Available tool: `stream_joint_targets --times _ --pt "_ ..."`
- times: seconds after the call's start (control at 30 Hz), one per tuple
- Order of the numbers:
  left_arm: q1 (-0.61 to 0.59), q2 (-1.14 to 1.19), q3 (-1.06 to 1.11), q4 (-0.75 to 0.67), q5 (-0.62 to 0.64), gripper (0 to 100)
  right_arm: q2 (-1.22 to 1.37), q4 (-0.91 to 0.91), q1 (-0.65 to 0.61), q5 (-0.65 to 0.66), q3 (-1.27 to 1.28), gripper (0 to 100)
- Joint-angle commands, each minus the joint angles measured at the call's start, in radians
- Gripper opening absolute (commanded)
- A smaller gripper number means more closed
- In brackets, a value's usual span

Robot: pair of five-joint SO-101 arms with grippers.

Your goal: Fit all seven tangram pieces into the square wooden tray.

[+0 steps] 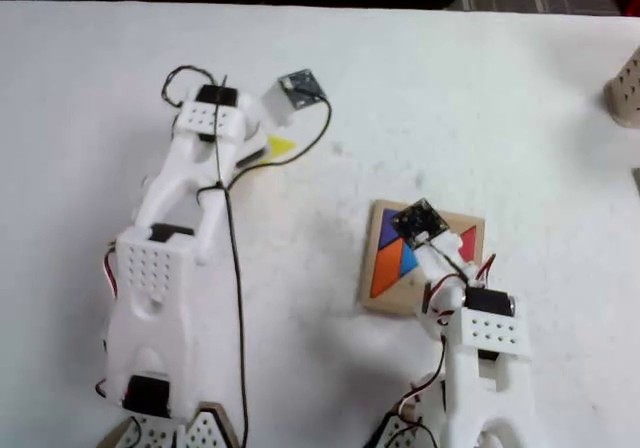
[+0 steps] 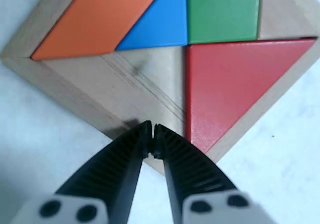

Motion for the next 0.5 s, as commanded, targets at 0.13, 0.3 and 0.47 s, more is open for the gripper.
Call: stream_joint_targets --times 0.13,0.3,0.47 --pt "0.027 -0.002 0.002 0.12 0.005 12 -0.01 0.005 -0.008 0.014 0.0 1.6" --pt "0.028 -0.005 -0.006 0.178 0.005 10 -0.01 0.005 -0.008 0.014 0.0 1.6" --pt "0.038 -0.033 0.005 0.284 0.017 10 -0.01 0.005 -0.008 0.014 0.0 1.6"
